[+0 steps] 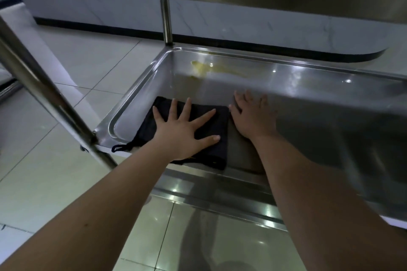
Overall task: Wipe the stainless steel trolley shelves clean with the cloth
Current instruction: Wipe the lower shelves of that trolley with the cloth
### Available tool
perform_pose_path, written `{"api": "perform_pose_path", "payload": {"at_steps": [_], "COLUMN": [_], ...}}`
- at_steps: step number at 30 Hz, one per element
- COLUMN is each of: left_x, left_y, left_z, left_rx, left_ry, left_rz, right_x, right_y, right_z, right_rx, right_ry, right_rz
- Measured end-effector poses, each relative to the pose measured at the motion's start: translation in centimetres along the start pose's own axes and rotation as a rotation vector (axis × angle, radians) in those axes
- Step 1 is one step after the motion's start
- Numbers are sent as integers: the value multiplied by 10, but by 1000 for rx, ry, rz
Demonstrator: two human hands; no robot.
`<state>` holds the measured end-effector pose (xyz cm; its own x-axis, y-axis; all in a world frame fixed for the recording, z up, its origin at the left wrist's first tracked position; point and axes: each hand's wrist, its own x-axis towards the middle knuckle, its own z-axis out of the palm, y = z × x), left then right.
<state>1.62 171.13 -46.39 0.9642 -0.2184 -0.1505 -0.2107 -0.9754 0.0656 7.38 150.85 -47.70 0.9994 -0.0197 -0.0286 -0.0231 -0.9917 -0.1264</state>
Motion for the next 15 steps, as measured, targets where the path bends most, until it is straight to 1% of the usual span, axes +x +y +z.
{"api": "perform_pose_path", "payload": {"at_steps": [3,7,11,15], "left_x": [31,89,142,145], "left_y": [-11,-26,-32,-27], "left_z": [-9,-19,-31,-30], "left_rx": [23,52,74,79], "left_ry": [-32,16,10,2], "left_rz": [-40,-33,-24,-20], "right_x": [-1,0,0,3], "right_y": [-1,-2,-3,1], "right_z": [5,7,5,3], "right_rx": [-28,-11,0,18], "right_ry": [43,29,24,3], "right_rz": [-5,-6,7,18]}}
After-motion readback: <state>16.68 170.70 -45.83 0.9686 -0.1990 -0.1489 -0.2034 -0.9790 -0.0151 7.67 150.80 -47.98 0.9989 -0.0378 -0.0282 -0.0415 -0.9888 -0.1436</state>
